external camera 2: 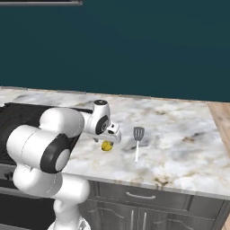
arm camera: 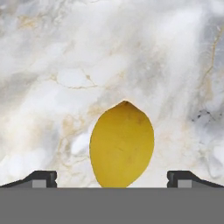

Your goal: Put the lemon and lemon in the pot. Retrieve the spatula and lightly stir the vegetables in the pot.

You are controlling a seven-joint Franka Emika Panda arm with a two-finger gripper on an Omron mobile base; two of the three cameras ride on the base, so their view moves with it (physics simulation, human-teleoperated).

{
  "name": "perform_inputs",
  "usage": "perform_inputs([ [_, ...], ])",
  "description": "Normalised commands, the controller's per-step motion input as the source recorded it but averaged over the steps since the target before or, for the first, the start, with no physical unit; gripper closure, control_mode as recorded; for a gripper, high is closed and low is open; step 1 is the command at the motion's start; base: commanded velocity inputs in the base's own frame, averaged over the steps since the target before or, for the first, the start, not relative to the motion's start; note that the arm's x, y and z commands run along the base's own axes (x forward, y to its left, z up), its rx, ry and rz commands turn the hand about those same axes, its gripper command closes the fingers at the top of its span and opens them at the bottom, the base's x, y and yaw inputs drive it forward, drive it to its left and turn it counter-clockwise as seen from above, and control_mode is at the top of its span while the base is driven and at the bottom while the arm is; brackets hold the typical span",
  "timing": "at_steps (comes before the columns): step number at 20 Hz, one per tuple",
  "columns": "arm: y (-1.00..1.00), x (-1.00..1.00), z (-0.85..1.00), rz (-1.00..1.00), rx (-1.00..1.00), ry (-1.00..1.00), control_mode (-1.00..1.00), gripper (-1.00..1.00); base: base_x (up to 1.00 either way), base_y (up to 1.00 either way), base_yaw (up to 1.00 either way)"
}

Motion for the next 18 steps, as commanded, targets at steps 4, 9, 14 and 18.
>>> perform_inputs([
  [4,0.00,0.00,-0.06,0.00,0.00,0.00,-1.00,-1.00,0.00,0.00,0.00],
  [9,0.00,0.00,-0.10,0.00,0.00,0.00,-1.00,-1.00,0.00,0.00,0.00],
  [14,0.00,0.00,-0.14,0.00,0.00,0.00,-1.00,-1.00,0.00,0.00,0.00],
  [18,0.00,0.00,-0.14,0.00,0.00,0.00,-1.00,-1.00,0.00,0.00,0.00],
])
